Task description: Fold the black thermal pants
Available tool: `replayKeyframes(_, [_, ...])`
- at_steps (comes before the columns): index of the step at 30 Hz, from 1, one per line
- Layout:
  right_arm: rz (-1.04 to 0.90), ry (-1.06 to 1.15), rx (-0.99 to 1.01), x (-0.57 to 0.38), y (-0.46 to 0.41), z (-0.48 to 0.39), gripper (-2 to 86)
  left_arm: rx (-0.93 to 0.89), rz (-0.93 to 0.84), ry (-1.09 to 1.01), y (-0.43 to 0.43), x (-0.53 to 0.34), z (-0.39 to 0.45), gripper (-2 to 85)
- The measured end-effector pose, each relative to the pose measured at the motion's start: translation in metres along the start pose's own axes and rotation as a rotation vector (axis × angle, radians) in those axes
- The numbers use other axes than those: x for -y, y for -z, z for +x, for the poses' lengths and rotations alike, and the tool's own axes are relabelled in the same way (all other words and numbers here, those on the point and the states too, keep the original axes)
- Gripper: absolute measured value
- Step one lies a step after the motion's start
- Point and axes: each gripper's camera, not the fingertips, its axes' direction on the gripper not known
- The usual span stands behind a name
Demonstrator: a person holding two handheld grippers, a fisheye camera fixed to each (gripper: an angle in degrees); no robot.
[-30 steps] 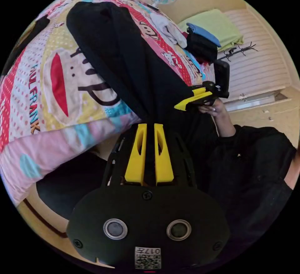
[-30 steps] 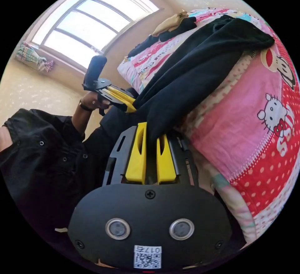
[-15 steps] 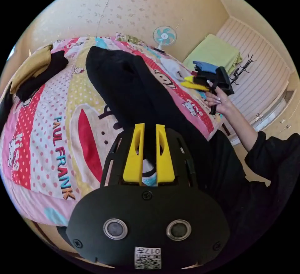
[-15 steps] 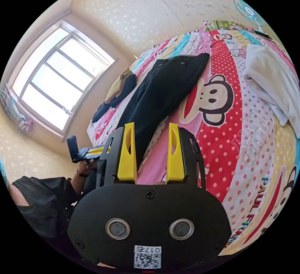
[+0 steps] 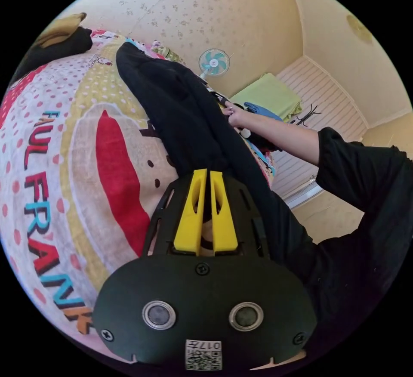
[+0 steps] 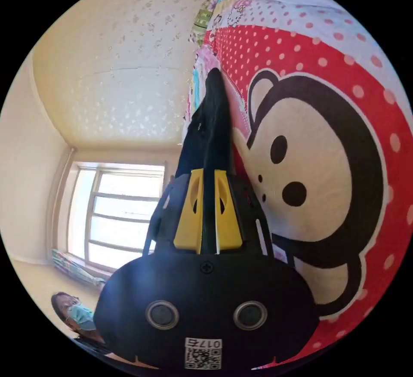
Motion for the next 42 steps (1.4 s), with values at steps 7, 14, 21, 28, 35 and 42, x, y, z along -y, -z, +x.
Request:
replayKeyframes(7, [-0.288, 0.257, 0.100, -0.030, -0.160, -0.087, 4.0, -0.022, 0.002, -0.018, 0.003, -0.003, -0.010, -0.1])
replayKeyframes(14, [-0.477, 0.130, 0.090, -0.079, -0.240, -0.038, 8.6, -0.055, 0.014, -0.022, 0.008, -0.007, -0.019, -0.1])
replayKeyframes(21, [-0.763, 0.618, -0.233, -0.162, -0.151, -0.132, 11.2, -0.079, 0.022, -0.021, 0.011, -0.008, -0.026, 2.2])
replayKeyframes(28, [-0.728, 0.783, -0.718, -0.325, -0.001, -0.070, 14.9, -0.137, 0.116, -0.019, 0.024, -0.015, -0.028, 7.8])
replayKeyframes(35, [-0.430, 0.684, -0.504, -0.397, 0.081, -0.066, 12.4, -0.228, 0.218, 0.009, 0.023, -0.036, 0.005, 13.8])
replayKeyframes(42, [-0.581, 0.609, -0.347, -0.396, 0.087, -0.073, 5.1, 0.258, -0.060, -0.005, 0.001, -0.013, 0.071, 4.0])
